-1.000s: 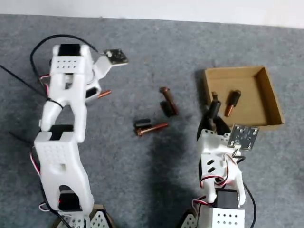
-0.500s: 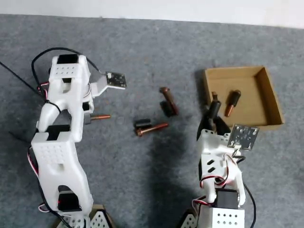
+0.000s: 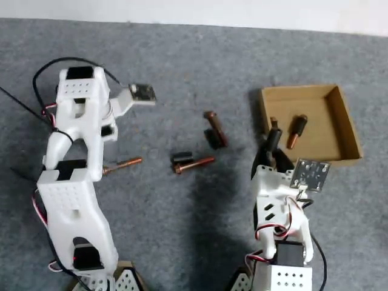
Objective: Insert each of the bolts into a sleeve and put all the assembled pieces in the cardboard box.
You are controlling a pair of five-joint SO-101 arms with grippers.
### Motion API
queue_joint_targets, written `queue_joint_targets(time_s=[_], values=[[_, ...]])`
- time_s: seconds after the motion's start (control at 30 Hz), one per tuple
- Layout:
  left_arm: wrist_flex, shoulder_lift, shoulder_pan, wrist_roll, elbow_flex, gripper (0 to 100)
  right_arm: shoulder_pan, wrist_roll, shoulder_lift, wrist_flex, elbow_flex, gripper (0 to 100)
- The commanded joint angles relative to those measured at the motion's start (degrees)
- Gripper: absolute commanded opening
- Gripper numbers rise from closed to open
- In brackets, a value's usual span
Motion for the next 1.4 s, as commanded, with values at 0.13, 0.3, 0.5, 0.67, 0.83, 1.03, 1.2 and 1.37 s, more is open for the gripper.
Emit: queue_joint_targets(time_s=[0.13, 0.3, 0.5, 0.67, 0.83, 1.03, 1.2, 1.37], values=[[-0.3, -3.9, -1.5, 62.8, -15.9, 20, -0.3, 1.8, -1.3, -1.3, 1.5, 0.9], [1.5, -3.8, -1.7, 111.3, -17.7, 20, -0.3, 4.4, -1.3, -4.8, 4.4, 0.9], [2.1, -3.8, -1.0, 123.8, -10.0, 20, -0.3, 4.4, -1.3, -4.9, 4.6, 0.9], [2.1, -3.9, -1.2, 131.3, -3.6, 20, -0.3, 4.4, -1.3, -4.9, 4.8, 0.9], [2.1, -3.9, -1.0, 137.8, 2.2, 20, -0.3, 4.4, -1.3, -4.9, 4.8, 0.9], [2.0, -3.9, 0.0, 137.9, 8.4, 20, -0.3, 4.4, -1.3, -4.9, 4.8, 0.9], [1.8, -3.9, 1.6, 138.1, 10.2, 20, -0.3, 4.4, -1.3, -4.9, 4.8, 0.9], [-4.8, -3.6, 2.2, 141.3, 15.5, 20, -0.3, 4.5, -1.3, -4.9, 4.8, 0.9]])
